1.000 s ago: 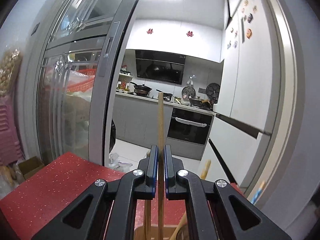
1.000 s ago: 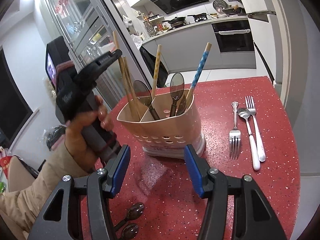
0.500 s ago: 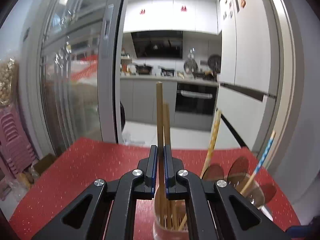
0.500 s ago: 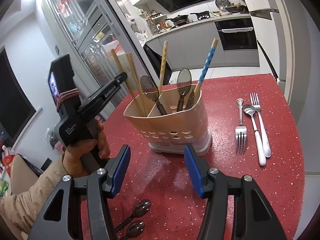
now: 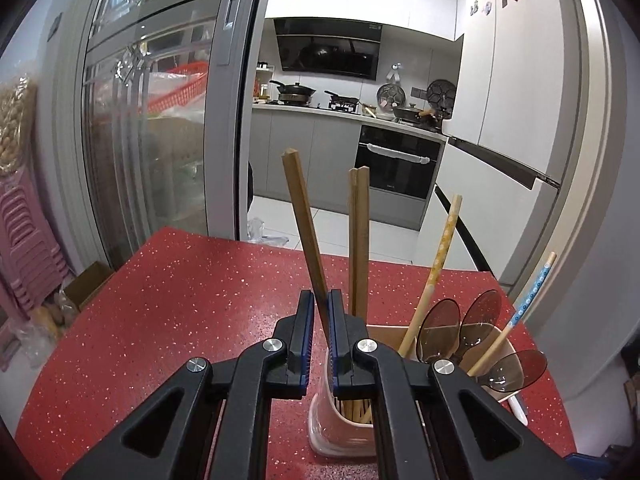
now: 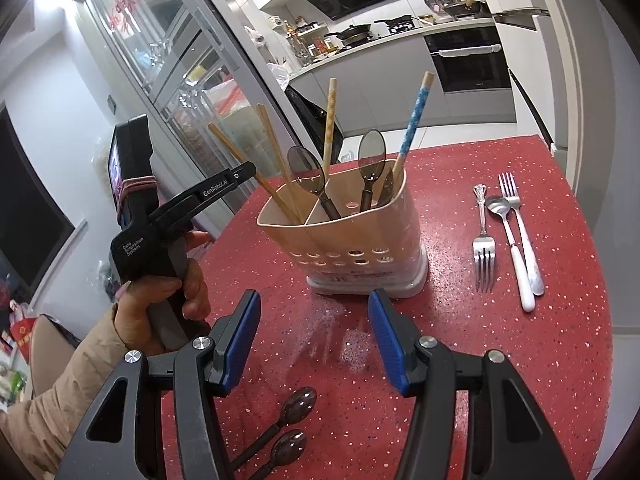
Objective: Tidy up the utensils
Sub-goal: 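Grasp the last wooden chopstick with the left tool and lower it into the holder, then open the left tool and move both tools toward the two brown spoons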
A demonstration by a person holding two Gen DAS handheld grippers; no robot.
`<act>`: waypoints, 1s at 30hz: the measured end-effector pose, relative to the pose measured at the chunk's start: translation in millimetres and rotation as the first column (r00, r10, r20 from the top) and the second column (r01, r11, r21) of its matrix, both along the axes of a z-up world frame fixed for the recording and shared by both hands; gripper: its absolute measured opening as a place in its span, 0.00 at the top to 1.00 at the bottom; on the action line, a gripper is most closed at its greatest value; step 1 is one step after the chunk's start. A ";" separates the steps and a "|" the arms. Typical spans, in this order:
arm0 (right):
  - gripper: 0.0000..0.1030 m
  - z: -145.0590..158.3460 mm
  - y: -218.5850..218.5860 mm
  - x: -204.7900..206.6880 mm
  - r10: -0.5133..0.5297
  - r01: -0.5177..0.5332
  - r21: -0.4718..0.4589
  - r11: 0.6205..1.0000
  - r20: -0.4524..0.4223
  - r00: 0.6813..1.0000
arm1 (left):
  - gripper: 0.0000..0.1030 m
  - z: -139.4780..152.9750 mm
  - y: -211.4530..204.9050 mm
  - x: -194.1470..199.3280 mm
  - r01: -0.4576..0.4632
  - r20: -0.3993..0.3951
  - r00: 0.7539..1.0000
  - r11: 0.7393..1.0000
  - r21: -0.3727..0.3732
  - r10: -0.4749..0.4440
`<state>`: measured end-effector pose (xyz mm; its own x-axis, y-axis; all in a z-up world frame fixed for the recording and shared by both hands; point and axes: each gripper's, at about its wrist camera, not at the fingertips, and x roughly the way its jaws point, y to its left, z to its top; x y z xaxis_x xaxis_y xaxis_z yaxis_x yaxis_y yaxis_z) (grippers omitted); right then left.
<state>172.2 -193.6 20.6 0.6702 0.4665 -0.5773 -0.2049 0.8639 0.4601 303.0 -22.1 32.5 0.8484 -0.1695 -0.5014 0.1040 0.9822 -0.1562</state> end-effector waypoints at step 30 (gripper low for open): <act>0.16 -26.2 32.9 -34.6 -0.030 0.021 -0.044 0.999 -0.209 0.977 | 0.00 -18.6 49.1 -102.7 -0.045 -0.124 0.990 0.990 0.136 0.063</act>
<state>137.6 -160.7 -5.6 0.5439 0.4235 -0.7244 -0.0852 0.8867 0.4544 200.3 27.0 14.0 0.7819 -0.0498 -0.6215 0.0378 0.9988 -0.0325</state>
